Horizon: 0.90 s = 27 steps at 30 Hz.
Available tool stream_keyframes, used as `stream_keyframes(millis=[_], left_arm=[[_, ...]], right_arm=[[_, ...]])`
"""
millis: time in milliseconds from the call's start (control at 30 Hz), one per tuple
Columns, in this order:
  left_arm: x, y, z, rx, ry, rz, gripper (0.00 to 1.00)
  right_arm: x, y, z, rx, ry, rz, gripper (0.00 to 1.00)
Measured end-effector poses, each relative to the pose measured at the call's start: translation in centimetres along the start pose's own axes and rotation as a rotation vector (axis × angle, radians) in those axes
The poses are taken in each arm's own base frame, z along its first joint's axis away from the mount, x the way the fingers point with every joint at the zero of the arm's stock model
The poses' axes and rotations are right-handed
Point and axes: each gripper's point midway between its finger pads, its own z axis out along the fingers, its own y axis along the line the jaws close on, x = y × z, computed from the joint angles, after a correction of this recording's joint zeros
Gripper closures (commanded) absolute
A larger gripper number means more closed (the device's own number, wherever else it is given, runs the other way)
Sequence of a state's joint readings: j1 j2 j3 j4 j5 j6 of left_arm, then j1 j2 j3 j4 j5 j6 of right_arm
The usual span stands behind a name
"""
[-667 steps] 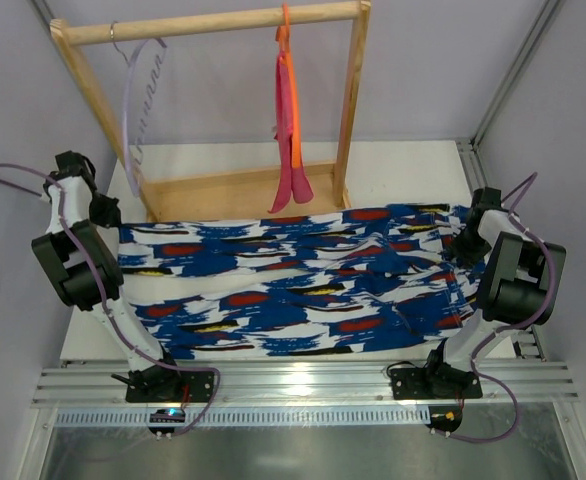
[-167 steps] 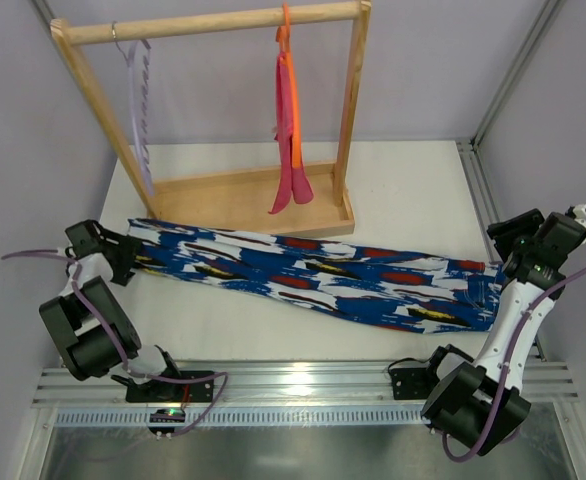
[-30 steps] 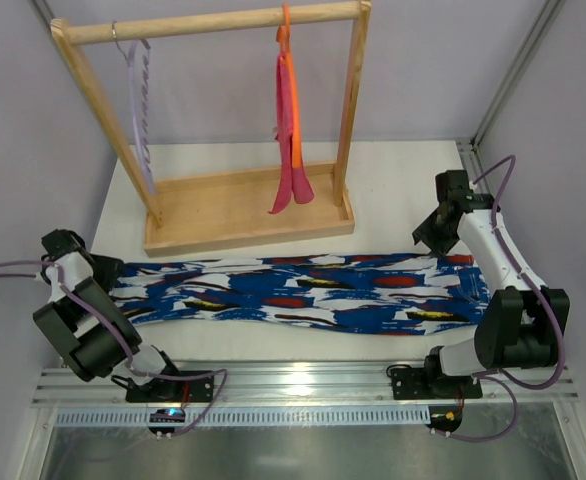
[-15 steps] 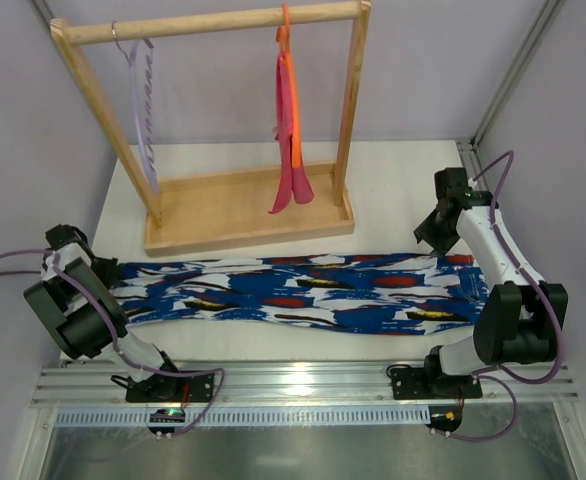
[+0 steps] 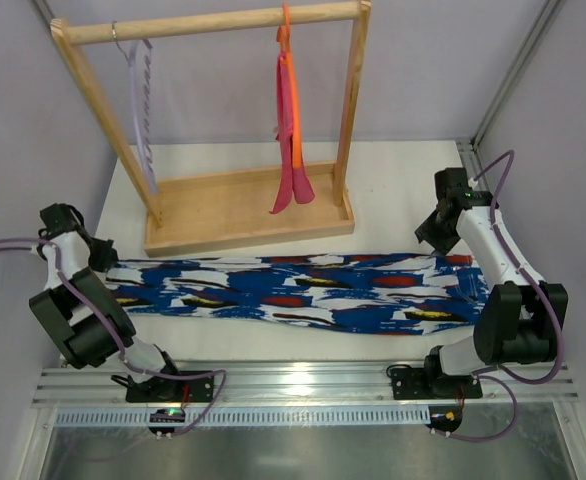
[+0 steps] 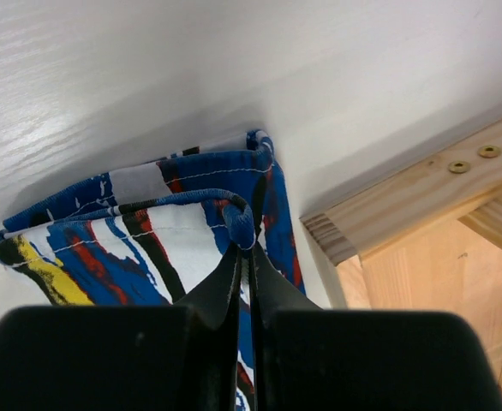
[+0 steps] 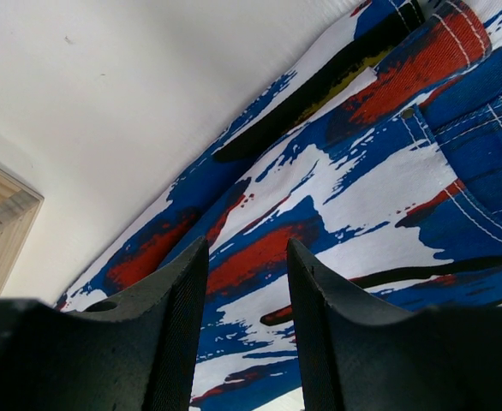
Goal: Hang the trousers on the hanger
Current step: Fold the trousers
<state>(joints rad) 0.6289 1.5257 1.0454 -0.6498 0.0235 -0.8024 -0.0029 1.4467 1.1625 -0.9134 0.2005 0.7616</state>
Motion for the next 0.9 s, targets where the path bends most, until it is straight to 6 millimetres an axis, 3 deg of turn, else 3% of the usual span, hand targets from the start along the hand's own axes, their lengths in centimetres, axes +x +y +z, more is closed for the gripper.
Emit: stream_keyframes(millis=[167,367,467,900], left_arm=[[-0.4,-1.1,0.0,0.016,-0.01,0.015,0.98],[0.4,-2.0,2.7,0.031,0.051,0.033,1.0],[0.5,-2.3,3.1,0.024,0.066,0.063,1.0],[-0.4,-2.0,-1.6,-0.02,-0.063,0.158,1.0]], right_arm=[[0.0,-0.1,0.0,0.003,-0.001,-0.001,0.55],[0.2,-0.3,0.3,0.01,0.002,-0.002,0.55],[0.5,-0.5,0.6,0.017,0.006,-0.005,0.55],[0.4,-0.4,0.7,0.013,-0.001,-0.009,0.55]])
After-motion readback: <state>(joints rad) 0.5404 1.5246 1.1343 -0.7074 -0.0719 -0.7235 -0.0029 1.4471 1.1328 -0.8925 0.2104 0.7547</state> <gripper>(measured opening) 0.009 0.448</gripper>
